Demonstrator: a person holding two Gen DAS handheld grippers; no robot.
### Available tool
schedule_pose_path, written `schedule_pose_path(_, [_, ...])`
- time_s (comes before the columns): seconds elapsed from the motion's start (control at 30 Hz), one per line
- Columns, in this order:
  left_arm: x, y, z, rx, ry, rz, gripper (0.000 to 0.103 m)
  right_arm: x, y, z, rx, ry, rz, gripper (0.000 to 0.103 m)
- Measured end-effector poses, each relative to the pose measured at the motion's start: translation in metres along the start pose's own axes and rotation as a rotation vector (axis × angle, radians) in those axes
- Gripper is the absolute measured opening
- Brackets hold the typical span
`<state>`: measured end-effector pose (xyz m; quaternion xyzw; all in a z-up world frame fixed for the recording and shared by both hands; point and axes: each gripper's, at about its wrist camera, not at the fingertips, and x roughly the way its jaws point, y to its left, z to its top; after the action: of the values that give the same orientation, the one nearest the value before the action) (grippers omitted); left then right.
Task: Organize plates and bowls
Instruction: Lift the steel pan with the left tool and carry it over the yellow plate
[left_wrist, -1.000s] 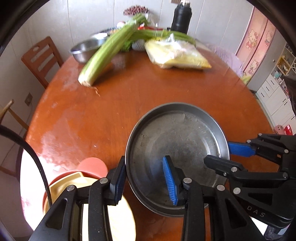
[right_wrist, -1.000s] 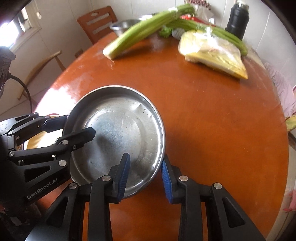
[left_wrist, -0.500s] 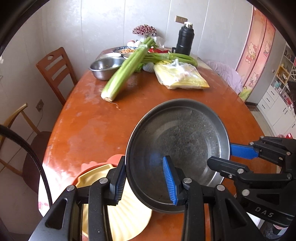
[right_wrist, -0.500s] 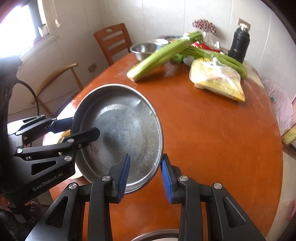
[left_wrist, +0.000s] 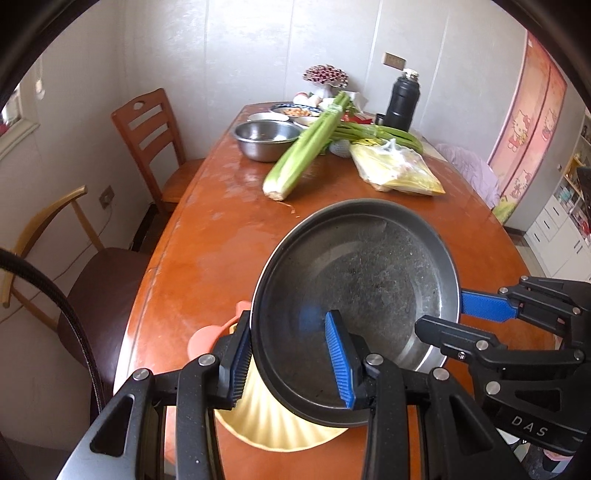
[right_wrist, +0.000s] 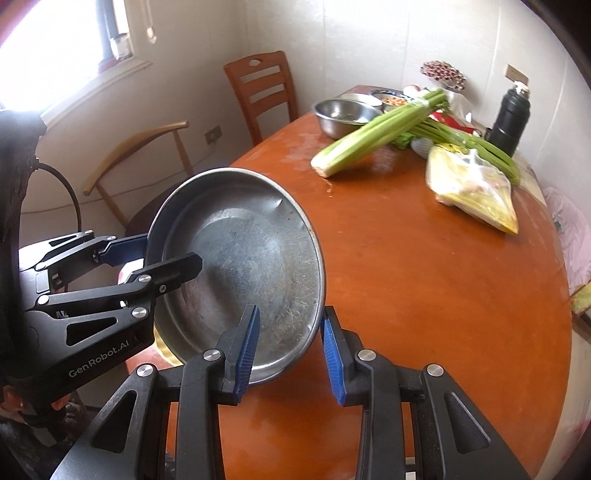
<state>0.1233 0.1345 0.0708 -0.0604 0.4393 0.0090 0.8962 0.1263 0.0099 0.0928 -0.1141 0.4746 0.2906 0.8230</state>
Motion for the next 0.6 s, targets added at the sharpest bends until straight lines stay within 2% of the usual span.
schedule_pose_path(0.23, [-0.002,0.021,-0.011,-0.032,-0.001,0.009,0.038,0.009,0.022,0.001,-0.026,0.013,0.006,0.035])
schedule_pose_path(0.6, [0.018,0.038,-0.022,-0.059,0.04,0.004,0.038,0.032,0.029,0.003,-0.027,0.052,-0.005,0.035])
